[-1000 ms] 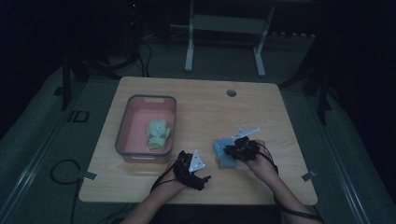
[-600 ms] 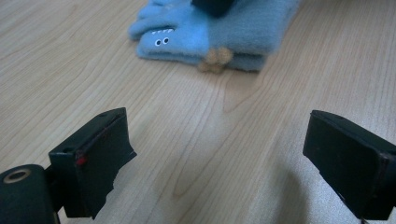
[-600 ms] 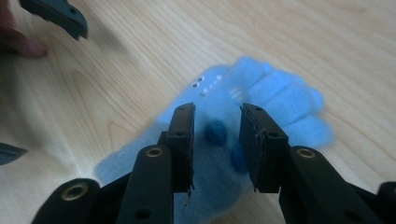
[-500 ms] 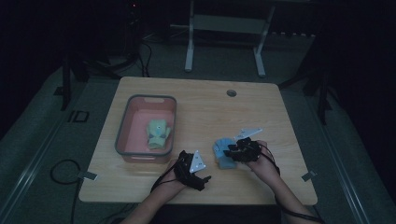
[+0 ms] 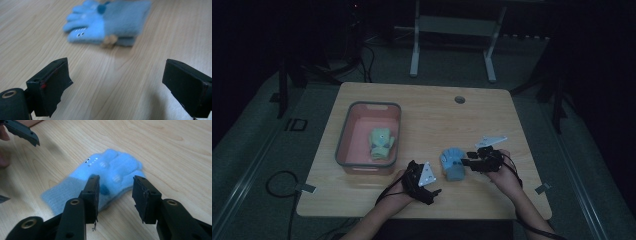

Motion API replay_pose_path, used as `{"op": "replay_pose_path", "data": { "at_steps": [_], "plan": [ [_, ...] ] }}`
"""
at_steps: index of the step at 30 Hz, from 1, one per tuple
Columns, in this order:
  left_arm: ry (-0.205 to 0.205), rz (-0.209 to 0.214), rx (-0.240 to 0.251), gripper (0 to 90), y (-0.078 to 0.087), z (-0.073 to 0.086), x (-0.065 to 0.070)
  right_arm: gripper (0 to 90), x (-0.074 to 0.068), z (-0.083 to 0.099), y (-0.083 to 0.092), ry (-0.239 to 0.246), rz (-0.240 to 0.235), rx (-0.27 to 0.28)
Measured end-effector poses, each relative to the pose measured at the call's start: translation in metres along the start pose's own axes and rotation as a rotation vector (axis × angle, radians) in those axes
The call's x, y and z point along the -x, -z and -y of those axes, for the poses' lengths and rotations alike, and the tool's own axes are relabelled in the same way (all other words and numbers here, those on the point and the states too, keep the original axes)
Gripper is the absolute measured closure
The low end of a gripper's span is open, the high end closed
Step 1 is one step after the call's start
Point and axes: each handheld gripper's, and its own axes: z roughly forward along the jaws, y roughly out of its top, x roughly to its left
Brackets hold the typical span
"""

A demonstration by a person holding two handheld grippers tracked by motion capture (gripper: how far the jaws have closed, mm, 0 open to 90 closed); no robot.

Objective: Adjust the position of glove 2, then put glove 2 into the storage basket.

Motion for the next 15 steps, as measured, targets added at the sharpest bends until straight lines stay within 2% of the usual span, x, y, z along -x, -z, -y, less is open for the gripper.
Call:
{"op": "replay_pose_path", "data": {
  "at_steps": [4,6,11,15],
  "plan": [
    [-0.013,0.029,0.028,8.5,0.0,-0.006,0.002,57.1,0.003,0.002,0.005,-0.005,0.001,0.011],
    [-0.008,0.058,0.024,8.6,-0.001,-0.01,0.002,57.1,0.006,0.002,0.008,-0.008,0.01,0.017],
    [0.012,0.14,-0.023,8.6,-0.011,-0.02,0.003,56.4,0.011,-0.001,0.015,-0.019,0.017,0.044],
    [-0.026,0.122,0.002,10.5,-0.016,-0.027,0.005,55.6,0.016,-0.003,0.02,-0.028,0.02,0.068]
  ]
}}
